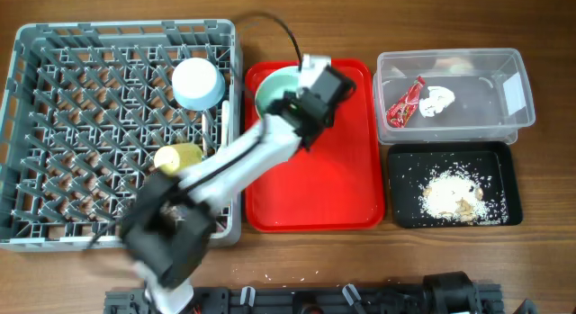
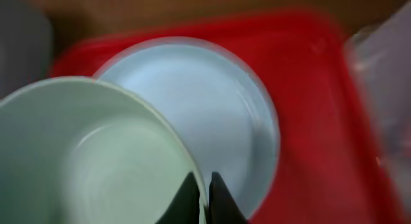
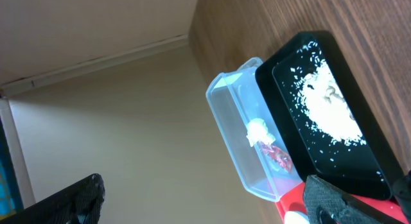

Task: Sort waste into correct bins and load items into the dishwasher rack
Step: 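Carry the green bowl into the rack's back row and release it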

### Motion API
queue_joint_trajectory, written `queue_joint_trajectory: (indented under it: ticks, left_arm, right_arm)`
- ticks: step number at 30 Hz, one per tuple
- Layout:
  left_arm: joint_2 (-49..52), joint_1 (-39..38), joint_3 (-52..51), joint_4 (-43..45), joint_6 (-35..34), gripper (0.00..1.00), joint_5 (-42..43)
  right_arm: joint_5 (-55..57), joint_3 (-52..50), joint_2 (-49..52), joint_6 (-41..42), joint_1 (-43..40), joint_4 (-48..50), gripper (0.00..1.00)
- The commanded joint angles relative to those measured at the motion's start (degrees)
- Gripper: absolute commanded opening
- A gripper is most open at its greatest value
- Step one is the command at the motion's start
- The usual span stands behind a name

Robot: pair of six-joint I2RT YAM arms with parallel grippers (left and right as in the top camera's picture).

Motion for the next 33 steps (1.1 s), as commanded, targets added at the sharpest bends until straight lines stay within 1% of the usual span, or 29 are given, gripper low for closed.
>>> queue_joint_trajectory:
  ticks: [1,3,4,5,6,7,8,9,11,12,13,15,17,18,22,24,28,31,33]
  left_arm:
    - [-18.73,3.06,10.10,-5.77,-0.09,0.04,9.64]
    - [-24.76,8.20,11.10,-8.00,-0.09,0.04,16.96]
    - [-27.23,12.11,11.10,-8.92,-0.15,0.04,21.59]
    - [-29.09,17.77,11.10,-10.12,-0.81,0.04,27.82]
    - [-29.68,22.08,11.10,-11.08,-1.62,0.04,32.74]
    - [-29.64,29.55,11.08,-12.28,-1.84,0.04,42.38]
    - [-28.94,34.53,11.08,-13.03,-1.92,0.04,48.83]
    - [-27.98,39.08,11.08,-13.66,-2.05,0.04,55.36]
    - [-23.67,49.70,11.08,-13.84,-2.08,0.04,73.46]
    - [-21.03,53.53,11.08,-13.57,-2.32,0.04,80.65]
    - [-18.64,56.37,11.08,-13.38,-3.19,0.04,86.51]
    - [-10.75,62.58,11.08,-13.20,-3.54,0.04,99.82]
    - [-3.61,65.99,11.08,-13.03,-3.28,0.04,109.59]
    - [-0.90,66.95,11.08,-12.74,-3.85,0.04,111.21]
    - [9.38,70.86,11.08,-10.14,-4.00,0.04,111.19]
    - [12.66,72.81,11.08,-10.03,-3.91,0.04,111.12]
    - [15.41,74.58,11.06,-9.97,-3.30,0.06,108.65]
    - [15.45,76.08,11.06,-9.94,-3.30,0.15,104.89]
    - [15.45,76.78,11.06,-10.10,-3.28,0.15,103.56]
  right_arm:
    - [0.55,-0.09,-0.35,0.42,-0.04,0.07,1.00]
    - [0.55,-0.09,-0.35,0.42,-0.04,0.07,1.00]
    - [0.55,-0.09,-0.35,0.39,-0.04,0.07,1.00]
    - [0.55,-0.09,-0.35,0.42,-0.04,0.07,1.00]
    - [0.55,-0.09,-0.35,0.39,-0.04,0.07,1.00]
    - [0.55,-0.09,-0.35,0.42,-0.04,0.07,1.00]
    - [0.55,-0.09,-0.35,0.42,-0.04,0.07,1.00]
    - [0.55,-0.09,-0.35,0.42,-0.04,0.07,1.00]
    - [0.55,-0.09,-0.35,0.39,-0.04,0.07,1.00]
    - [0.55,-0.09,-0.35,0.42,-0.04,0.07,1.00]
    - [0.55,-0.09,-0.35,0.39,-0.04,0.07,1.00]
    - [0.55,-0.09,-0.35,0.39,-0.04,0.07,1.00]
    - [0.55,-0.09,-0.35,0.42,-0.04,0.07,1.00]
    - [0.55,-0.09,-0.35,0.42,-0.04,0.07,1.00]
    - [0.55,-0.09,-0.35,0.42,-0.04,0.07,1.00]
    - [0.55,-0.09,-0.35,0.42,-0.04,0.07,1.00]
    - [0.55,-0.09,-0.35,0.42,-0.04,0.07,1.00]
    - [0.55,-0.09,-0.35,0.39,-0.04,0.07,1.00]
    - [0.55,-0.09,-0.35,0.39,-0.04,0.07,1.00]
